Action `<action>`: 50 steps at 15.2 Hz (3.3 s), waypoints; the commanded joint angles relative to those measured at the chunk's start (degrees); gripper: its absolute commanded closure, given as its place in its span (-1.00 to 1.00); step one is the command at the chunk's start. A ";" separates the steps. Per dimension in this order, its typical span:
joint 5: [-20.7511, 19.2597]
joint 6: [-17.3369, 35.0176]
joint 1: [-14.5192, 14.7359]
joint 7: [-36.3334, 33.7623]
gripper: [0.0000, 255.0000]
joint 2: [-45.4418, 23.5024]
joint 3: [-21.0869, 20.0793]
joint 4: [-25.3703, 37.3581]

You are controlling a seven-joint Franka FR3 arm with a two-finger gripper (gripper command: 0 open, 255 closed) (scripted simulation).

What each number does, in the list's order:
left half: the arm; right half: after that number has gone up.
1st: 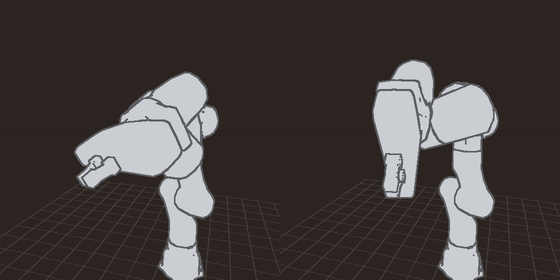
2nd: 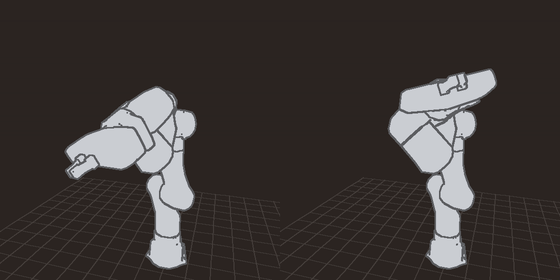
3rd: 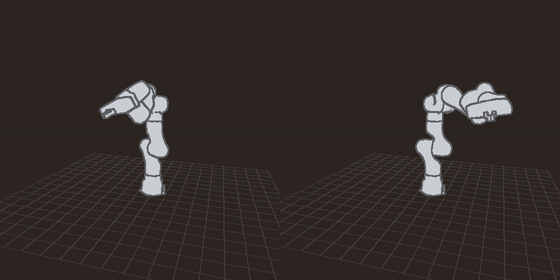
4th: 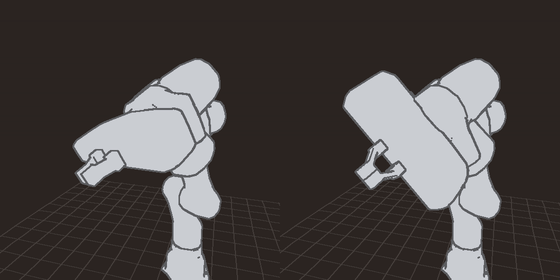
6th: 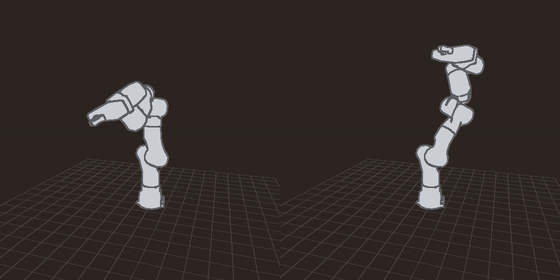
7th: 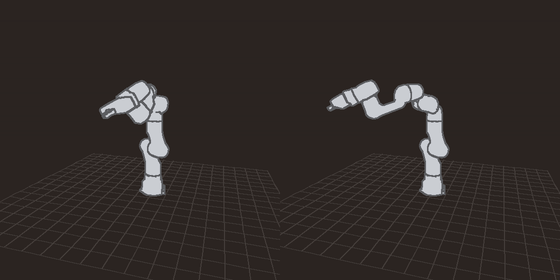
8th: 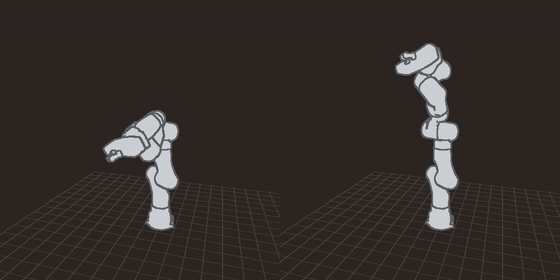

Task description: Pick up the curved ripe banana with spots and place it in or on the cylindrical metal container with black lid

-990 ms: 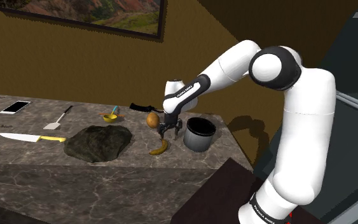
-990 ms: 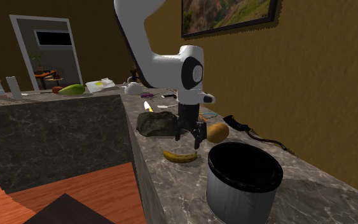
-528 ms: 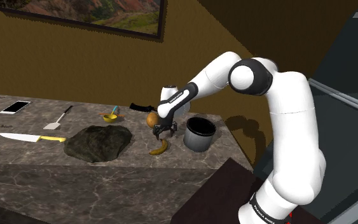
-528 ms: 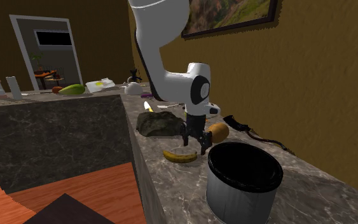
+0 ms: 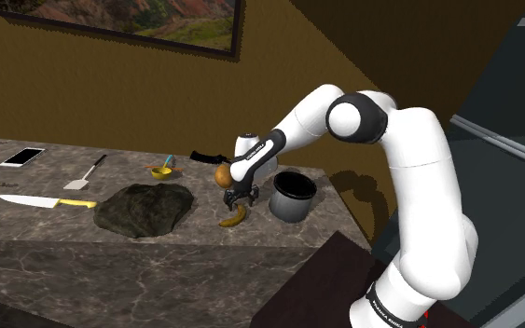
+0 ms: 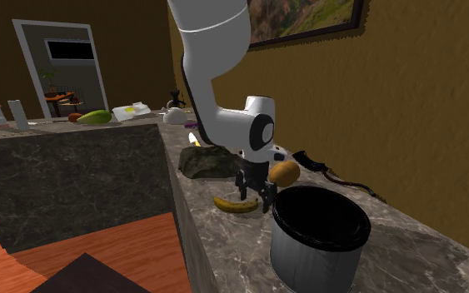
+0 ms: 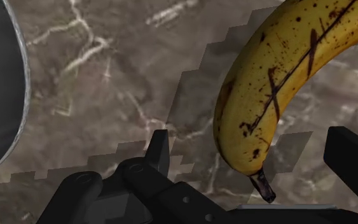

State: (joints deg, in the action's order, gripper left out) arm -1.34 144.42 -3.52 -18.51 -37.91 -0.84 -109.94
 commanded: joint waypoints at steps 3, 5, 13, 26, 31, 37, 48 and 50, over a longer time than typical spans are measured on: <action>-0.01 0.11 0.02 -0.02 -1.00 -0.16 0.00 0.07; -0.01 0.10 0.01 -0.01 -1.00 -0.16 0.00 0.07; 0.01 -0.22 -0.18 0.21 1.00 0.08 0.03 0.15; 0.16 -5.46 -0.10 0.11 1.00 6.83 -0.15 -1.36; 0.25 -8.23 -0.14 0.18 1.00 9.75 -0.21 -1.50; 0.35 -11.72 -0.18 0.26 1.00 13.01 -0.28 -1.27; 0.53 -18.54 -0.24 0.39 1.00 18.23 -0.36 0.34; 0.56 -19.83 -0.24 0.42 1.00 19.06 -0.37 0.79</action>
State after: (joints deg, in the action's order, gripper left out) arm -0.80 125.36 -3.72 -18.16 -19.29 -1.23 -109.45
